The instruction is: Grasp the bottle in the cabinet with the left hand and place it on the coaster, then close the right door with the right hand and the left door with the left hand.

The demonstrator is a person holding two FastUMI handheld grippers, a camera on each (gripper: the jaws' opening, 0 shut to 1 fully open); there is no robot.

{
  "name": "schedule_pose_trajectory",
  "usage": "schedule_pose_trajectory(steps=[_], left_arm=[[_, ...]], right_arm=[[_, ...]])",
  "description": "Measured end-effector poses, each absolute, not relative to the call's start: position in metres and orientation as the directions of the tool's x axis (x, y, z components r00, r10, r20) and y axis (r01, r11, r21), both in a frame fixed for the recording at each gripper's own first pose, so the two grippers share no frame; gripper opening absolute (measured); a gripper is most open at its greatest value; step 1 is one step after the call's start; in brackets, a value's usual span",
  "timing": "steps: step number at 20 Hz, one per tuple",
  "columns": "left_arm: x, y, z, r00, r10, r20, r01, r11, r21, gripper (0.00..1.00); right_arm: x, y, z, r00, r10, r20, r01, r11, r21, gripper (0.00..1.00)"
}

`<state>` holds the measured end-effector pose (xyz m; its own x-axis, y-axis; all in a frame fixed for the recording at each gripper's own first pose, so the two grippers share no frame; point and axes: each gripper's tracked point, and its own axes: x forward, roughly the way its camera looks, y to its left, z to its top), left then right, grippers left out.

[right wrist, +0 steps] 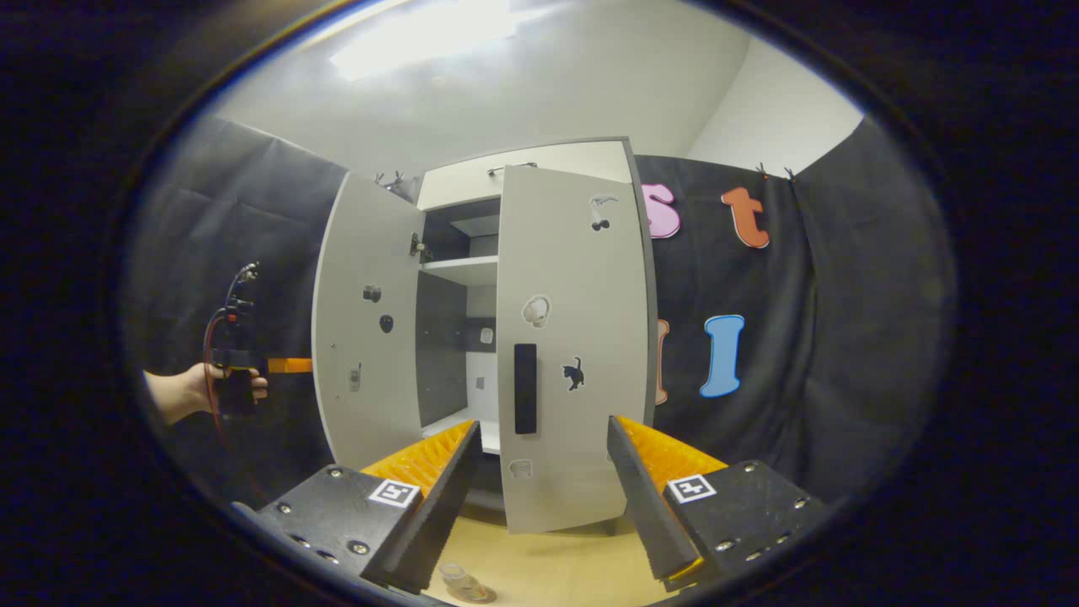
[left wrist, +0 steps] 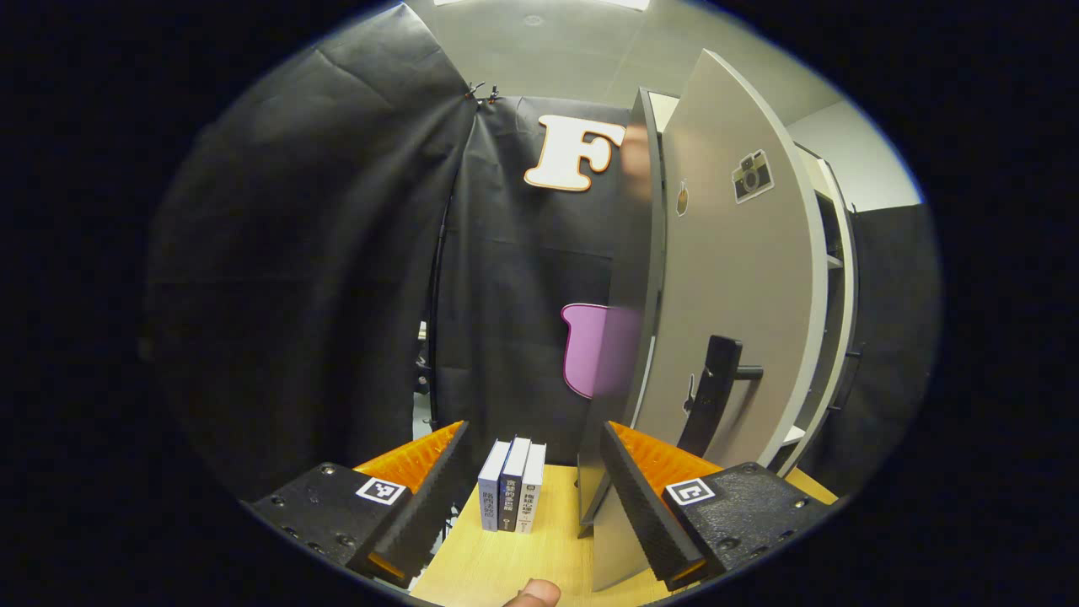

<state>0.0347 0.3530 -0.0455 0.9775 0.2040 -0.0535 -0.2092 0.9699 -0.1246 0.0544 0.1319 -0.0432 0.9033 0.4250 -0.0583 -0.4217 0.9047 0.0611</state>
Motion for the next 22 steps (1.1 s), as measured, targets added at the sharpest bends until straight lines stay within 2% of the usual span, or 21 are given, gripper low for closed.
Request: schedule_pose_trajectory(steps=[2,4,5,6,7,8,10,11,12,13,16,20,21,22], left_arm=[[0.041,0.347,-0.044,0.977,0.202,-0.068,-0.209,0.968,-0.135,0.97],[0.042,0.338,-0.028,0.978,0.208,-0.020,-0.209,0.969,-0.132,0.97],[0.044,0.323,-0.021,0.984,0.176,-0.005,-0.175,0.974,-0.145,0.93],[0.047,0.322,-0.025,0.981,0.193,-0.016,-0.194,0.972,-0.132,0.96],[0.039,0.321,-0.024,0.978,0.206,-0.010,-0.206,0.971,-0.121,0.89],[0.044,0.321,-0.023,0.979,0.204,-0.009,-0.203,0.973,-0.107,0.91],[0.042,0.314,-0.023,0.980,0.198,-0.023,-0.200,0.974,-0.108,0.89],[0.043,0.310,-0.025,0.981,0.193,-0.037,-0.196,0.975,-0.107,0.94],[0.044,0.303,-0.024,0.981,0.188,-0.042,-0.192,0.976,-0.102,0.89],[0.045,0.296,-0.024,0.981,0.186,-0.049,-0.190,0.978,-0.090,0.95],[0.044,0.278,-0.021,0.982,0.186,-0.030,-0.187,0.981,-0.053,0.95],[0.051,0.248,-0.022,0.985,0.174,-0.017,-0.175,0.981,-0.079,0.94],[0.054,0.241,-0.022,0.986,0.164,-0.022,-0.165,0.983,-0.080,0.89],[0.056,0.234,-0.022,0.988,0.155,-0.026,-0.157,0.984,-0.080,0.89]], right_arm=[[0.044,0.112,-0.038,0.920,0.390,-0.046,-0.387,0.920,0.055,0.91],[0.035,0.093,-0.037,0.937,0.347,-0.045,-0.346,0.938,0.031,0.91],[0.032,0.082,-0.036,0.947,0.317,-0.051,-0.316,0.948,0.031,0.91],[0.027,0.073,-0.035,0.957,0.287,-0.052,-0.285,0.958,0.032,0.91],[0.021,0.065,-0.032,0.962,0.268,-0.042,-0.267,0.963,0.026,0.91],[0.015,0.059,-0.028,0.967,0.255,-0.026,-0.254,0.967,0.020,0.91],[0.004,0.049,-0.025,0.971,0.240,0.000,-0.240,0.970,0.025,0.91],[-0.002,0.045,-0.026,0.972,0.233,0.002,-0.233,0.972,0.037,0.91],[-0.006,0.042,-0.028,0.974,0.227,0.001,-0.227,0.973,0.042,0.91],[-0.010,0.040,-0.030,0.975,0.224,-0.006,-0.224,0.974,0.039,0.91],[-0.017,0.034,-0.028,0.977,0.212,0.002,-0.212,0.977,-0.018,0.91],[-0.024,0.042,-0.022,0.971,0.238,0.013,-0.238,0.971,-0.009,0.92],[-0.025,0.044,-0.020,0.969,0.248,0.018,-0.248,0.969,-0.005,0.92],[-0.024,0.044,-0.019,0.968,0.252,0.021,-0.252,0.968,-0.006,0.92]])
